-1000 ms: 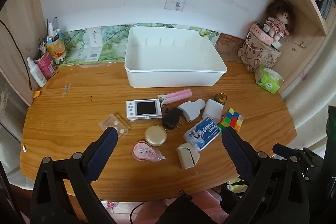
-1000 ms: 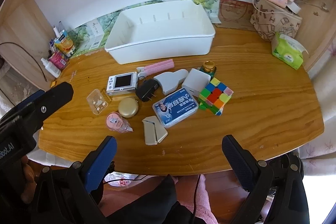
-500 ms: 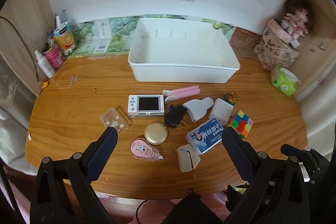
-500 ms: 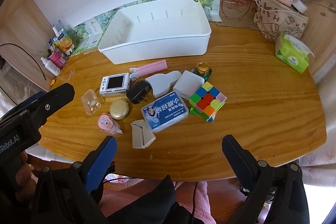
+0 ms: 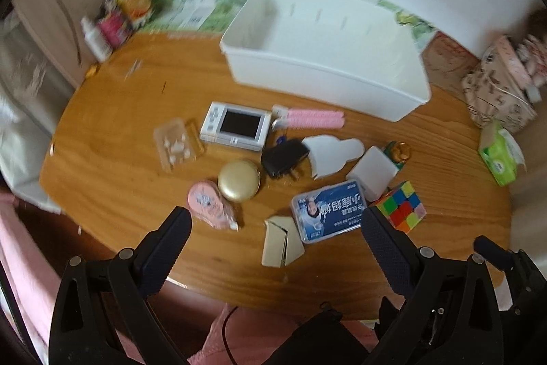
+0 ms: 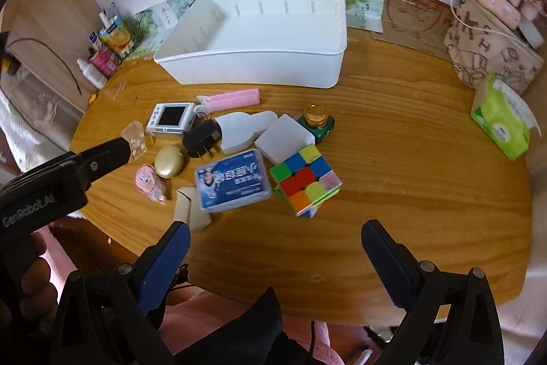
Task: Organize rigid objects
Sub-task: 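Grasp the Rubik's cube with the right tool while the left tool grasps the beige block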
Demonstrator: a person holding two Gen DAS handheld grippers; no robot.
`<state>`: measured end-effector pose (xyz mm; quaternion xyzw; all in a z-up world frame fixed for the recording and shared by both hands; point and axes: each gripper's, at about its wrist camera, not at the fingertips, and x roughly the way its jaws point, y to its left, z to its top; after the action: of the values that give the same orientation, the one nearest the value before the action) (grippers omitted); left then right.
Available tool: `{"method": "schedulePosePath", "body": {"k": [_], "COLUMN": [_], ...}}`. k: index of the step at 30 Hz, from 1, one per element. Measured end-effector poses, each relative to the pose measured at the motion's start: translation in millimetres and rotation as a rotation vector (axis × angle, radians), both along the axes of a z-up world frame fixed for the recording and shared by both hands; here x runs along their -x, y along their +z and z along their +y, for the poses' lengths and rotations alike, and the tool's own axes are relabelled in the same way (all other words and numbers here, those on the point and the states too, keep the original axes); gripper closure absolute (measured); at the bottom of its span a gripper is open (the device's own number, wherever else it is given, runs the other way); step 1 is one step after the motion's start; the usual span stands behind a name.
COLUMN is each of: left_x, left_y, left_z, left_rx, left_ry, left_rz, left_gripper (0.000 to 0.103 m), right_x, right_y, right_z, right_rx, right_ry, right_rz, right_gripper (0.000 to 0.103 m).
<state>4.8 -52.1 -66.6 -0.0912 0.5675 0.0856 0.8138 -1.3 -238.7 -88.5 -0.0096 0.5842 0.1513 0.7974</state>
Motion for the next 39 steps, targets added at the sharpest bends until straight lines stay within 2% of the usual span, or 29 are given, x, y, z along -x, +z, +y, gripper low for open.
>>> {"method": "schedulePosePath", "body": {"k": [8, 12, 17, 20, 27, 33, 36, 39], "left_x": [2.8, 6.9, 11.9, 14.2, 15.5, 9.4, 4.3, -6.0], "left_y": [-37.5, -59.5, -78.8, -89.7, -106.9, -127.3, -133.9, -140.0], "left_z": [1.0, 4.5, 9.3, 11.1, 15.1, 17.8, 13.9, 12.8], "left_rx": [0.04, 0.083, 0.141, 0.15, 0.174, 0.17, 0.162, 0.145], "left_ry": [0.173, 0.253, 0.331, 0.371, 0.432, 0.443, 0.435, 0.424], "left_rz": [0.142, 0.223, 0.29, 0.316, 0.37, 0.418, 0.437, 0.451], "left_gripper": [0.003, 0.003, 0.003, 0.003, 0.003, 0.004, 0.004, 0.004], "right_x": [-24.8, -39.0, -56.7, -65.0, -73.6, -80.2, -83.3, -85.1], "right_y": [-15.3, -28.7, -44.0, -55.0, -76.8, -87.6, -93.4, -97.8], "right_z": [-7.1, -5.3, -0.2, 1.5, 5.3, 4.7, 4.3, 3.4], "right_rx": [-0.003, -0.044, -0.025, -0.007, 0.024, 0.052, 0.06, 0.069], "right_ry": [0.169, 0.233, 0.294, 0.317, 0.347, 0.351, 0.354, 0.352], "right_rz": [0.004, 0.067, 0.101, 0.13, 0.194, 0.225, 0.246, 0.263], "right_gripper": [0.002, 0.002, 0.002, 0.002, 0.002, 0.003, 0.011, 0.011]}}
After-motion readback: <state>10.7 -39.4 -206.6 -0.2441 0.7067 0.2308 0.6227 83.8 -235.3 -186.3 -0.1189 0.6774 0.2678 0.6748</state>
